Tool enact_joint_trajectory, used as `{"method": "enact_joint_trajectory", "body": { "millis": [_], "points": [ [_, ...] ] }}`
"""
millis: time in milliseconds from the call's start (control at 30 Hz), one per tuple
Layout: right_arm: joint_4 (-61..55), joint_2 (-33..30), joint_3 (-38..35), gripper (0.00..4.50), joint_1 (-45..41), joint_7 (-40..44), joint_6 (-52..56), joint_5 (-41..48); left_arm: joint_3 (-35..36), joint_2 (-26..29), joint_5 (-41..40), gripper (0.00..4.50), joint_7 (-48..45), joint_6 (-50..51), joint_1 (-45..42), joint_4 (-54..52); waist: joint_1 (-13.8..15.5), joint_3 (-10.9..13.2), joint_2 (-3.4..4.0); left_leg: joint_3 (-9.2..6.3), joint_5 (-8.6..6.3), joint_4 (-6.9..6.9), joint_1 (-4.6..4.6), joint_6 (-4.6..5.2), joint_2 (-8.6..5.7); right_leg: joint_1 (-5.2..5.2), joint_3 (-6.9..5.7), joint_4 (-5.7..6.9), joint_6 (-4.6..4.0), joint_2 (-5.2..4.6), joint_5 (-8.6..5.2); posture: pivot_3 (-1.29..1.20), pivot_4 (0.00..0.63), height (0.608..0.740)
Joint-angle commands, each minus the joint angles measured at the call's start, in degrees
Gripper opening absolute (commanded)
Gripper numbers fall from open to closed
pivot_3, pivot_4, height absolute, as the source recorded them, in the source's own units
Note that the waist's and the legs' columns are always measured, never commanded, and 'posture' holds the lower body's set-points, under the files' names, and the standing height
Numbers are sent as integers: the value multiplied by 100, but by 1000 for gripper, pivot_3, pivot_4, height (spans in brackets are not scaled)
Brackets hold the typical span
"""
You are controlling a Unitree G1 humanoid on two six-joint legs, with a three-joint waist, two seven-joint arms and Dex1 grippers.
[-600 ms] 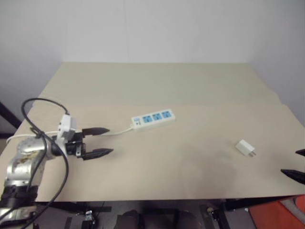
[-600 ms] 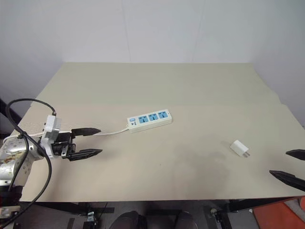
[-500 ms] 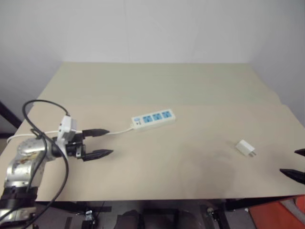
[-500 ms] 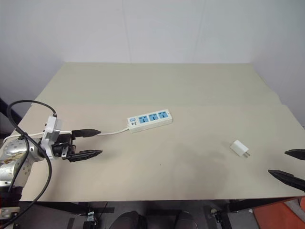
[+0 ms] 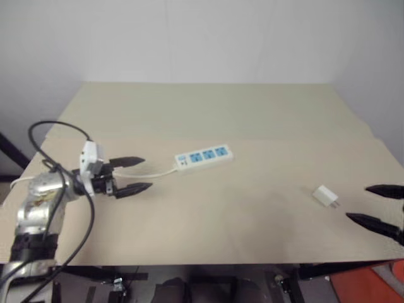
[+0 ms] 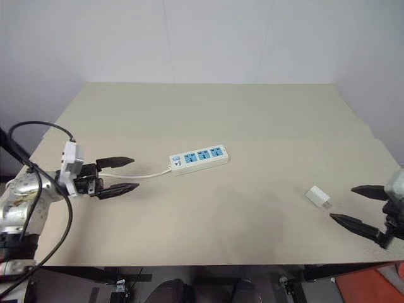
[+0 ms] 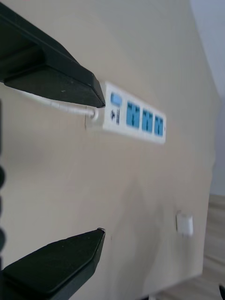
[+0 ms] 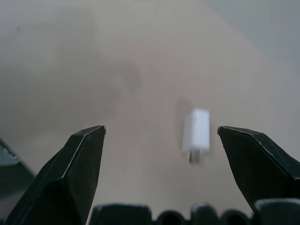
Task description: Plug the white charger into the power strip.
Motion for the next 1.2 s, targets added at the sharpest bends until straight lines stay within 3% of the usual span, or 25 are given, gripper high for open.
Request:
{"method": "enact_joint_trajectory", "body": {
  "millis": [33,267,467,1033,1200],
  "points": [
    [-636,117,96,4500,-207,-397,244,331,-183,-267,304,4474,-74,-736,-566,755,25,1,-1,0,0,0,-2,0,-2,-2,1,-1,0,-1,0,0,150,740],
    [-1572,344,612,4500,-604,-1149,514,694,-600,-970,903,4474,-833,-2144,-2216,3367,99,19,-33,0,0,9,-11,2,-6,-3,-7,0,0,-1,1,0,150,740],
    [-2098,589,599,4500,-427,-1538,676,877,-763,-1292,1533,4474,-834,-3095,-3183,5124,103,27,-46,-4,0,19,-48,9,-9,-17,-25,8,4,1,7,0,150,740],
    [-2742,938,398,4500,310,-2046,774,1076,-684,-1838,2412,4474,1003,-3538,-3308,5940,104,41,-70,-15,-14,52,-72,37,-9,-21,-28,8,22,0,19,0,150,740],
    [-2705,899,496,4500,283,-2148,792,1126,-685,-1879,2450,4474,723,-3360,-3140,5951,101,41,-70,-14,-14,52,-73,37,-10,-21,-28,8,22,0,19,0,150,740]
  ]
}}
